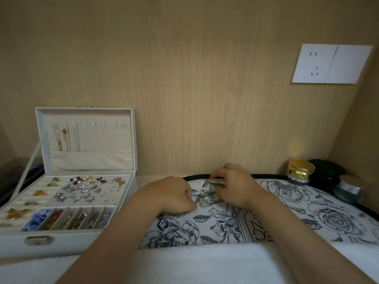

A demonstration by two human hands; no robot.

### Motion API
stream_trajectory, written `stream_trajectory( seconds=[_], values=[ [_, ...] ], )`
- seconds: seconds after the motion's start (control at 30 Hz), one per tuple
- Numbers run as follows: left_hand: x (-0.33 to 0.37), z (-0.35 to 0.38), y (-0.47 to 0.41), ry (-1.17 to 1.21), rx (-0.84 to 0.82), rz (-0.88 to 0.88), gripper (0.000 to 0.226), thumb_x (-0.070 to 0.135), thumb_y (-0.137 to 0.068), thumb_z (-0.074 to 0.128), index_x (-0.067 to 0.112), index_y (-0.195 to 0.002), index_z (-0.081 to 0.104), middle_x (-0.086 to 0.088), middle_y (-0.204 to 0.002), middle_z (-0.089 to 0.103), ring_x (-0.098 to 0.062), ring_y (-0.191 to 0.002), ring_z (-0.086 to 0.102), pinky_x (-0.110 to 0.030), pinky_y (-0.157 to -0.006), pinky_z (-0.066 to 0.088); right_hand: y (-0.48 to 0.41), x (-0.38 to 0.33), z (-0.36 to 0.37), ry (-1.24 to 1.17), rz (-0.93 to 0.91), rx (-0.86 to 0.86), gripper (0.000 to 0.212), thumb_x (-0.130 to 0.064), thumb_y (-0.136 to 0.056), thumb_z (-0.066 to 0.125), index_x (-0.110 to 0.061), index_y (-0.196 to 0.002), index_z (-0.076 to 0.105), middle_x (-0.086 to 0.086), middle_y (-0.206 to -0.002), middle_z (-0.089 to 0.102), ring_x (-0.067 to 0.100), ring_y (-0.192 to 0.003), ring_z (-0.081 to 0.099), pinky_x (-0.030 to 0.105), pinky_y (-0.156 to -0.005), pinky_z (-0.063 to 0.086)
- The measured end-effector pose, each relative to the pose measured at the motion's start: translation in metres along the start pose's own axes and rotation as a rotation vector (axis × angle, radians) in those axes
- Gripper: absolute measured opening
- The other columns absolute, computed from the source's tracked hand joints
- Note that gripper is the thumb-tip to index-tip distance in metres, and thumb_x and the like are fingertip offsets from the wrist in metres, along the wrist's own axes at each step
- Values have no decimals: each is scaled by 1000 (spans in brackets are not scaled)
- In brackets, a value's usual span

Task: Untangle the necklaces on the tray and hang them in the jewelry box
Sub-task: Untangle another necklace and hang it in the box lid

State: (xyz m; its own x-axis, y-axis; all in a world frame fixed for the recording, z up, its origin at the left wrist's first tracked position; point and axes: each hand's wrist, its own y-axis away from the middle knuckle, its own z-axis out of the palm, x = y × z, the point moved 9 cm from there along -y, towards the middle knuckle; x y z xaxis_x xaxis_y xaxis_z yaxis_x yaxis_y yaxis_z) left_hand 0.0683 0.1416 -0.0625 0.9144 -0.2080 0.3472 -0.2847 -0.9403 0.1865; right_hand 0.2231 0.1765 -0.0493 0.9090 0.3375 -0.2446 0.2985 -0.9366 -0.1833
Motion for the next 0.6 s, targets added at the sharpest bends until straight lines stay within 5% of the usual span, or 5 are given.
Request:
stream_trajectory(
  seconds=[0.07, 0.17, 0.3, 0.47, 0.6],
  values=[
    [8, 4, -2, -1, 46, 50, 25, 50, -75, 76, 32, -87, 64, 16, -84, 60, -4, -78, 57, -28, -75, 51, -1, -17, 6, -96, -125, -9, 28, -31, -91, 65, -31, -118, 71, -8, -105, 59, 12, -107, 52, 30, -96, 45],
    [11, 6, -4, -20, 80, 76, 9, 36, -84, 72, 31, -86, 66, 13, -85, 64, -10, -82, 63, -32, -79, 54, 1, -31, 12, -164, -214, -45, 12, -21, -89, 72, -22, -98, 80, -21, -81, 58, -3, -82, 56, 6, -77, 42],
    [8, 3, -3, 20, 62, 92, 12, 23, -95, 58, 28, -88, 67, 11, -89, 66, -11, -82, 62, -29, -77, 53, 1, -22, 16, -248, -126, -82, 9, -21, -91, 68, -18, -84, 73, -6, -86, 68, 5, -77, 63, 12, -66, 47],
    [9, -22, -2, 666, 197, 89, 15, 19, -104, 46, 17, -93, 56, 3, -86, 69, -12, -73, 63, -28, -72, 51, -2, -2, 8, -732, 57, -31, 13, -16, -99, 57, -15, -86, 61, 2, -83, 70, 10, -69, 61, 24, -68, 47],
    [-3, -29, -1, 1146, 230, 20, 12, 11, -103, 47, 10, -93, 52, -1, -70, 48, -10, -52, 44, -42, -77, 59, 1, -5, 4, -1061, 108, -101, 13, -9, -103, 51, -7, -91, 56, 11, -65, 63, 17, -49, 55, 24, -49, 44]
  ],
)
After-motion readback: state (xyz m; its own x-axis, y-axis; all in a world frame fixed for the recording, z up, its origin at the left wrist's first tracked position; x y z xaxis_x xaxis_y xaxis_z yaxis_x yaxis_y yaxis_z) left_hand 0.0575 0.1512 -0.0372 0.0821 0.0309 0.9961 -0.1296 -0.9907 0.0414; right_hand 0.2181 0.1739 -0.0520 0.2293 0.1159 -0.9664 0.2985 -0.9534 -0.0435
